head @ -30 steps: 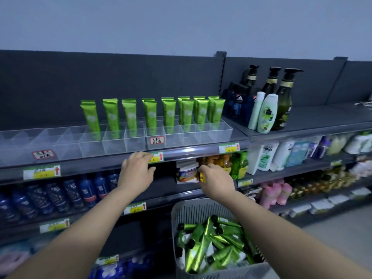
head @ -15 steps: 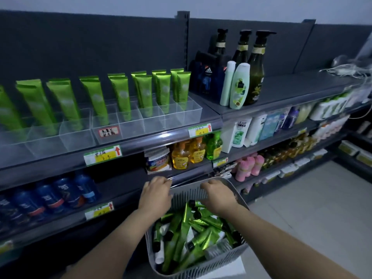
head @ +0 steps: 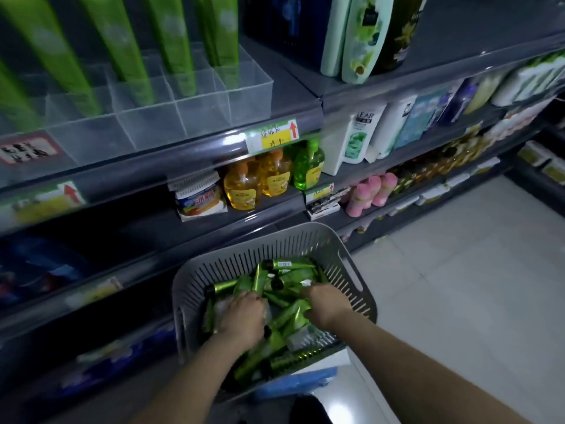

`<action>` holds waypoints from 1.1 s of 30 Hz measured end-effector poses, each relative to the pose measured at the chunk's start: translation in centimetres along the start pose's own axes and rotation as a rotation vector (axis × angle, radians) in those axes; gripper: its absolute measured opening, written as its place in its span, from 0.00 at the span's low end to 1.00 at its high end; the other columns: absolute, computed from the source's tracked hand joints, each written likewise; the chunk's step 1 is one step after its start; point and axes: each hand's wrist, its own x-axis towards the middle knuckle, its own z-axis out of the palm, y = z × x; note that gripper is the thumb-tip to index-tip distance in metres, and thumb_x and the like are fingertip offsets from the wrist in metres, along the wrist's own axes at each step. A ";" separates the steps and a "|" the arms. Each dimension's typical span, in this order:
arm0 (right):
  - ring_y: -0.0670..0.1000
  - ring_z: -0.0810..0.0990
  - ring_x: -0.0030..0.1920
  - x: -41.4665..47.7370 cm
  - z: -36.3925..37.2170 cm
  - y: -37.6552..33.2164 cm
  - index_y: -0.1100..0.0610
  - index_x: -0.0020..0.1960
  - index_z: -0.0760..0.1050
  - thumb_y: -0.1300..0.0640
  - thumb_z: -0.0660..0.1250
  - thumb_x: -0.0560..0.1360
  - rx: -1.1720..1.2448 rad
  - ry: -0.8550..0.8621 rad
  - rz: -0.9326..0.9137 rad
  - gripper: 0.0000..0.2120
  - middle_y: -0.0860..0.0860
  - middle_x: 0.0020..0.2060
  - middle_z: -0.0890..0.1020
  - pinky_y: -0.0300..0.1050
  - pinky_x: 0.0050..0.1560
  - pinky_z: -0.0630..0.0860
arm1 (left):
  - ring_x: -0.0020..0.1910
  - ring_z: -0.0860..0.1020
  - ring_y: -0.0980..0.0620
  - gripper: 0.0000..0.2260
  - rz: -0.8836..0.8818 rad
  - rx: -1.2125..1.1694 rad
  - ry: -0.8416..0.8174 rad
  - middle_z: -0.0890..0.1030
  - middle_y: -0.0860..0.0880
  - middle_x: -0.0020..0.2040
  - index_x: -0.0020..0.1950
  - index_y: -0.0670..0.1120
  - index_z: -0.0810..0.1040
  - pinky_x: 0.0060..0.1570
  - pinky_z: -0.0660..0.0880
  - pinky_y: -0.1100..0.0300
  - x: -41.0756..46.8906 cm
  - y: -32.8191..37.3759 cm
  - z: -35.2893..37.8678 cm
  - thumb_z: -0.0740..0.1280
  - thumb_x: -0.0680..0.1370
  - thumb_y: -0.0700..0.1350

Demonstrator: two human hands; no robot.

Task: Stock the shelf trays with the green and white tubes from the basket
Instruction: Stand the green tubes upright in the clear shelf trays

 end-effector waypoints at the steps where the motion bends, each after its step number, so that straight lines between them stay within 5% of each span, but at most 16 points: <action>1: 0.59 0.76 0.61 0.5 0.6 0.5 0.54 0.65 0.74 0.58 0.64 0.75 0.002 -0.029 0.000 0.18 0.57 0.60 0.78 0.49 0.57 0.74 | 0.62 0.71 0.46 0.13 -0.017 -0.029 -0.055 0.74 0.47 0.61 0.61 0.47 0.76 0.58 0.70 0.54 0.3 0.4 1.1 0.62 0.77 0.45; 12: 0.58 0.76 0.63 5.8 6.3 3.1 0.57 0.65 0.71 0.50 0.66 0.74 0.150 -0.246 0.052 0.22 0.58 0.62 0.78 0.49 0.62 0.74 | 0.56 0.77 0.44 0.14 -0.190 -0.422 -0.280 0.79 0.44 0.60 0.63 0.49 0.75 0.50 0.72 0.57 2.1 2.0 8.8 0.59 0.80 0.50; 16: 0.59 0.76 0.63 7.2 7.3 3.4 0.59 0.64 0.70 0.56 0.65 0.75 0.151 -0.226 0.086 0.18 0.59 0.61 0.77 0.49 0.61 0.73 | 0.57 0.76 0.45 0.14 -0.218 -0.502 -0.208 0.78 0.43 0.60 0.63 0.46 0.74 0.44 0.63 0.62 2.3 2.2 8.8 0.60 0.80 0.49; 22: 0.58 0.77 0.61 7.4 7.9 3.1 0.56 0.61 0.74 0.55 0.64 0.75 0.103 -0.166 0.050 0.15 0.57 0.60 0.78 0.50 0.59 0.75 | 0.53 0.77 0.44 0.10 -0.278 -0.476 -0.285 0.78 0.41 0.55 0.55 0.40 0.78 0.41 0.66 0.61 2.2 0.8 9.6 0.63 0.78 0.44; 26: 0.56 0.79 0.50 7.3 6.3 2.2 0.52 0.44 0.74 0.57 0.69 0.72 0.264 -0.162 -0.052 0.04 0.54 0.47 0.80 0.44 0.47 0.74 | 0.52 0.77 0.50 0.08 -0.405 -0.747 -0.132 0.80 0.48 0.51 0.55 0.45 0.79 0.43 0.70 0.62 1.6 -0.9 8.1 0.67 0.76 0.43; 28: 0.54 0.79 0.46 7.2 5.4 1.0 0.49 0.36 0.69 0.60 0.69 0.71 0.378 -0.142 -0.087 0.11 0.52 0.42 0.80 0.44 0.46 0.75 | 0.49 0.78 0.50 0.05 -0.464 -0.925 -0.066 0.81 0.50 0.49 0.50 0.47 0.79 0.46 0.74 0.61 1.1 -2.1 7.0 0.69 0.75 0.42; 33: 0.53 0.80 0.49 5.9 2.2 -3.0 0.48 0.44 0.77 0.61 0.68 0.73 0.481 0.009 -0.166 0.08 0.51 0.47 0.84 0.39 0.48 0.72 | 0.46 0.77 0.50 0.04 -0.477 -1.325 0.059 0.79 0.48 0.46 0.51 0.46 0.76 0.44 0.74 0.58 -1.0 -3.8 2.2 0.66 0.78 0.38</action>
